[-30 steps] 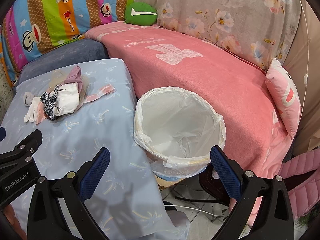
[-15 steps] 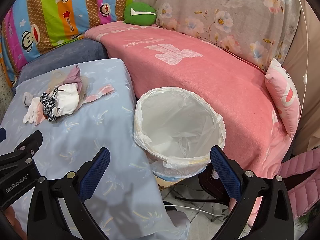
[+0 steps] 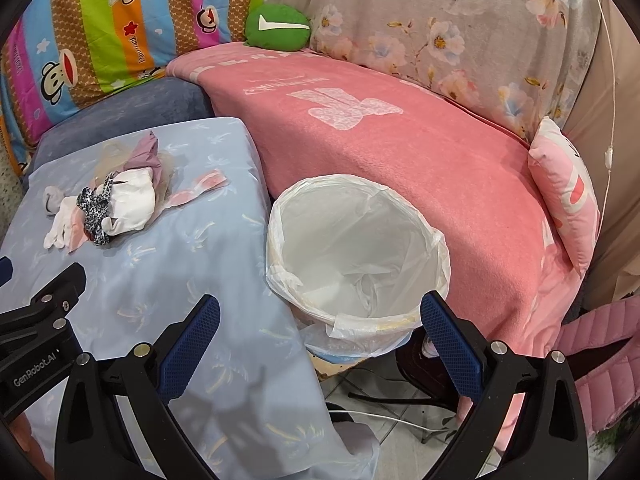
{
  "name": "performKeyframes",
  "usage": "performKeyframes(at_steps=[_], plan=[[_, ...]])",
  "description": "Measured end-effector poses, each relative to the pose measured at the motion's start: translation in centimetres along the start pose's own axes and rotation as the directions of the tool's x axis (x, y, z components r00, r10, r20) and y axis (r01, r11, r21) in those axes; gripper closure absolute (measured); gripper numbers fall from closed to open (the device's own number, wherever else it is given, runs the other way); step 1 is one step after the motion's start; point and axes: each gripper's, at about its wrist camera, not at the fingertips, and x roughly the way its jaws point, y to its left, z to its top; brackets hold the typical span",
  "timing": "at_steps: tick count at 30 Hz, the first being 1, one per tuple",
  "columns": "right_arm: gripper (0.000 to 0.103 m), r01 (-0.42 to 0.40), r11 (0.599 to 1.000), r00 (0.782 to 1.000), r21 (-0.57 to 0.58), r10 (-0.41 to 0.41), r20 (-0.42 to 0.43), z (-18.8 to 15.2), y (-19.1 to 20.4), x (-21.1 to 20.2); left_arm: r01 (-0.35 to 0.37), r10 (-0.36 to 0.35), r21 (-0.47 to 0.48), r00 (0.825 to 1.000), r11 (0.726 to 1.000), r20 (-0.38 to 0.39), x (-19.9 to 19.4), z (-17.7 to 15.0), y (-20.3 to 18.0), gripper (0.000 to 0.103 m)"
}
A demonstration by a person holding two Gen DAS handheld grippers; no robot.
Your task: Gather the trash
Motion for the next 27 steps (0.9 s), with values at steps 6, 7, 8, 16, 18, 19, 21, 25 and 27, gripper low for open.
performKeyframes(at_steps=[6, 7, 8, 16, 18, 19, 21, 25, 27], plan=[[0.006, 0.014, 1.000, 1.000, 0.009, -0.014, -0.001, 0.3, 0.2, 0.1, -0.001, 0.001, 0.016, 1.000, 1.000, 0.008, 0.4, 0.6, 0.3, 0.007], [0.006, 0.016, 1.000, 1.000, 0.011, -0.016, -0.001, 0.3, 0.3, 0.1, 0.005, -0.005, 0.017, 1.000, 1.000, 0.011, 0.4, 0.6, 0.4, 0.007], [0.006, 0.016, 1.000, 1.000, 0.012, -0.016, -0.001, 0.4, 0.4, 0.1, 0.010, -0.011, 0.019, 1.000, 1.000, 0.014, 0.5, 0.7, 0.5, 0.007], [0.006, -0.001, 0.999, 1.000, 0.036, 0.001, 0.008, 1.1, 1.2, 0.5, 0.031, -0.031, 0.011, 0.999, 0.999, 0.009, 1.6, 1.4, 2.1, 0.007], [0.006, -0.020, 0.998, 1.000, 0.053, 0.020, 0.016, 1.4, 1.5, 0.7, 0.036, -0.036, 0.013, 0.999, 0.999, 0.018, 2.0, 1.7, 2.8, 0.007], [0.006, -0.029, 0.998, 0.999, 0.062, 0.028, 0.023, 1.6, 1.7, 0.8, 0.037, -0.038, 0.015, 0.999, 0.999, 0.023, 2.1, 1.8, 3.1, 0.007], [0.006, -0.037, 0.997, 0.999, 0.071, 0.034, 0.037, 2.0, 2.2, 0.9, 0.032, -0.033, 0.011, 0.999, 0.999, 0.029, 2.6, 2.2, 4.0, 0.007], [0.006, -0.060, 0.994, 0.997, 0.089, 0.055, 0.061, 2.9, 3.4, 1.3, 0.017, -0.017, -0.012, 1.000, 1.000, 0.017, 4.3, 3.3, 6.1, 0.007], [0.006, -0.079, 0.993, 0.995, 0.092, 0.073, 0.066, 3.3, 4.1, 1.5, 0.008, -0.008, -0.029, 1.000, 1.000, 0.008, 5.1, 3.8, 7.4, 0.007]])
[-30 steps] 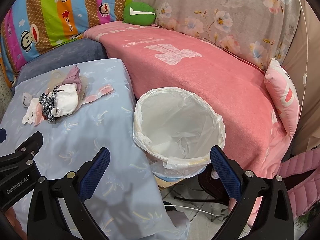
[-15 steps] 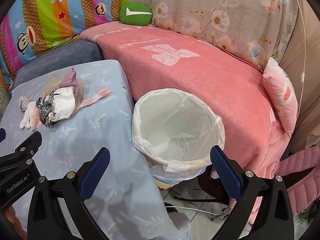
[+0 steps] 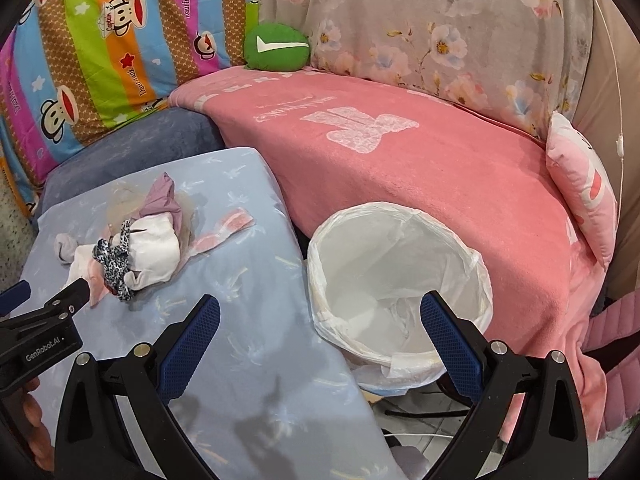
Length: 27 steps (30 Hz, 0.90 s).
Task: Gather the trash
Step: 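Grasp the leopard-print scarf with the right gripper while the left gripper grasps the white glove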
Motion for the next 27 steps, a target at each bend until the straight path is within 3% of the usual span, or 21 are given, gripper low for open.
performKeyframes(at_steps=[10, 16, 23, 27], plan=[[0.006, -0.124, 0.992, 0.992, -0.014, 0.124, -0.012, 1.9, 6.1, 3.6, -0.030, 0.030, -0.068, 1.000, 0.997, -0.005, 4.8, 1.8, 7.2, 0.007], [0.006, -0.195, 0.980, 0.980, -0.026, 0.194, -0.047, 2.7, 10.3, 7.0, -0.042, 0.036, -0.098, 0.998, 0.994, -0.056, 8.5, 1.9, 10.3, 0.007], [0.006, -0.278, 0.959, 0.958, -0.060, 0.272, -0.092, 2.7, 15.5, 9.9, 0.009, -0.019, -0.131, 0.997, 0.991, -0.079, 11.5, 1.9, 11.3, 0.007], [0.020, -0.329, 0.940, 0.940, -0.085, 0.317, -0.128, 2.2, 18.1, 11.0, 0.041, -0.056, -0.148, 0.994, 0.988, -0.097, 12.9, 1.6, 11.4, 0.007]])
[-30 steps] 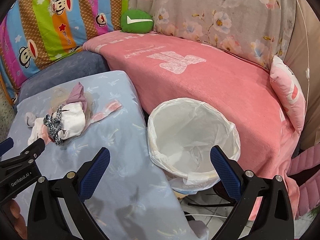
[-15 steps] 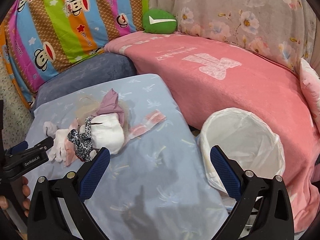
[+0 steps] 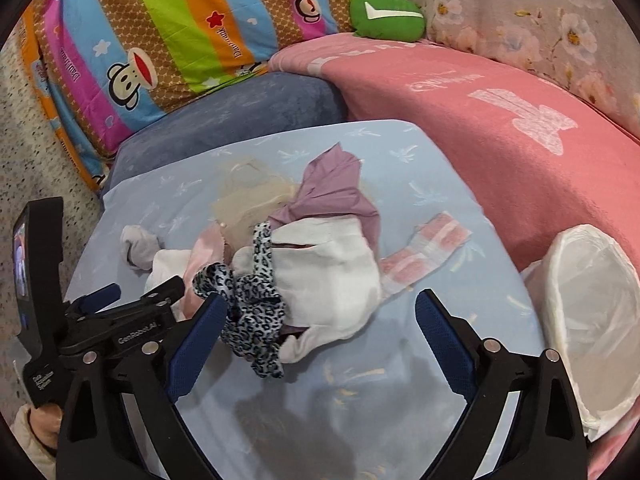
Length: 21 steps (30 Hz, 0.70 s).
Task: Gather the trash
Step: 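Grasp the leopard-print scarf with the right gripper while the left gripper grasps the white glove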
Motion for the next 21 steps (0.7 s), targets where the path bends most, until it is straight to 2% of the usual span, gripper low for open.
performKeyframes(at_steps=[3, 5, 7, 12, 16, 18, 20, 21], plan=[[0.035, -0.021, 1.000, 0.999, -0.020, 0.021, -0.034, -0.2, 1.0, 1.3, 0.015, -0.015, -0.011, 1.000, 1.000, -0.015, 0.7, -0.1, 0.3, 0.016], [0.043, -0.045, 0.999, 0.997, -0.025, 0.043, -0.058, -0.5, 1.5, 2.0, 0.048, -0.048, -0.029, 0.998, 0.998, -0.030, 0.8, -0.4, 0.8, 0.027], [0.057, -0.062, 0.998, 0.995, -0.033, 0.060, -0.075, -0.8, 2.0, 2.3, 0.088, -0.091, -0.070, 0.995, 0.994, -0.040, 0.7, -0.5, 1.7, 0.029], [0.082, -0.087, 0.995, 0.992, -0.051, 0.082, -0.096, -1.4, 2.4, 2.9, 0.155, -0.159, -0.154, 0.987, 0.976, -0.011, -0.7, -1.0, 4.0, 0.028], [0.092, -0.091, 0.995, 0.992, -0.049, 0.086, -0.098, -1.7, 2.6, 2.9, 0.107, -0.115, -0.159, 0.992, 0.981, -0.043, 0.3, -1.3, 4.3, 0.029], [0.092, -0.095, 0.994, 0.991, -0.048, 0.090, -0.098, -1.8, 2.6, 2.6, 0.089, -0.096, -0.148, 0.994, 0.985, -0.044, 0.5, -1.5, 4.0, 0.031], [0.093, -0.098, 0.994, 0.991, -0.050, 0.093, -0.097, -1.9, 2.6, 2.3, 0.103, -0.109, -0.134, 0.993, 0.986, -0.041, 0.4, -1.5, 3.7, 0.049], [0.093, -0.099, 0.994, 0.991, -0.050, 0.094, -0.096, -1.9, 2.6, 2.1, 0.101, -0.107, -0.132, 0.993, 0.986, -0.041, 0.3, -1.5, 3.5, 0.052]])
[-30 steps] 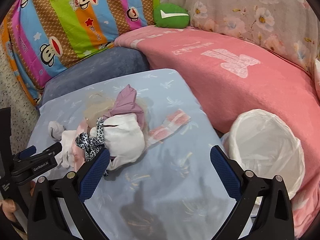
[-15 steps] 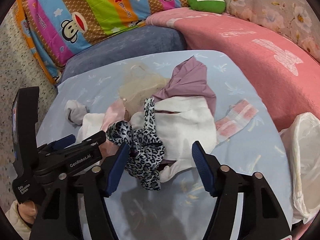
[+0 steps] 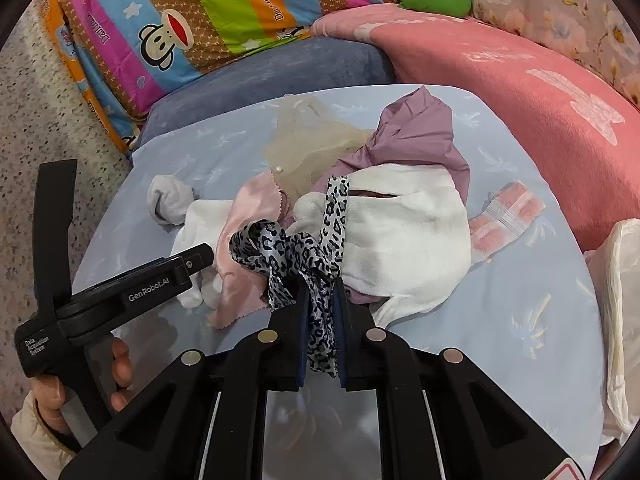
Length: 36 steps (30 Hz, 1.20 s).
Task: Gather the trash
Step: 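Grasp the leopard-print scarf with the right gripper while the left gripper grasps the white glove, then carry the scarf and glove over the white bin and open both grippers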
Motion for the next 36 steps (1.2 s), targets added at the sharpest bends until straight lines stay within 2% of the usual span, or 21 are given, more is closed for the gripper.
performKeyframes(at_steps=[2, 4, 14, 23, 29, 36], plan=[[0.093, -0.006, 1.000, 1.000, 0.004, 0.006, 0.004, -0.2, 0.0, -0.4, 0.028, -0.028, 0.002, 0.999, 1.000, -0.017, 0.0, 0.0, -0.3, 0.079], [0.094, -0.007, 1.000, 1.000, 0.005, 0.007, 0.013, -0.3, 0.1, -0.9, 0.030, -0.030, 0.000, 0.999, 1.000, -0.026, -0.2, 0.0, -0.5, 0.088], [0.094, -0.017, 0.999, 0.994, 0.029, 0.014, 0.106, -0.4, -0.8, -6.1, 0.022, -0.024, 0.024, 0.997, 0.999, 0.077, -5.6, 0.2, -3.1, 0.092], [0.094, -0.001, 0.997, 0.980, 0.076, -0.014, 0.199, -1.3, -4.0, -11.4, 0.085, -0.106, 0.141, 0.983, 0.986, 0.149, -10.1, -0.9, -9.2, 0.092], [0.094, 0.028, 0.988, 0.964, 0.152, -0.067, 0.256, -2.1, -8.4, -15.0, 0.137, -0.180, 0.257, 0.972, 0.957, 0.150, -11.3, -2.0, -15.0, 0.091], [0.094, 0.073, 0.961, 0.943, 0.267, -0.153, 0.296, -3.5, -14.8, -18.4, 0.183, -0.249, 0.402, 0.961, 0.897, 0.118, -10.9, -3.8, -22.3, 0.091]])
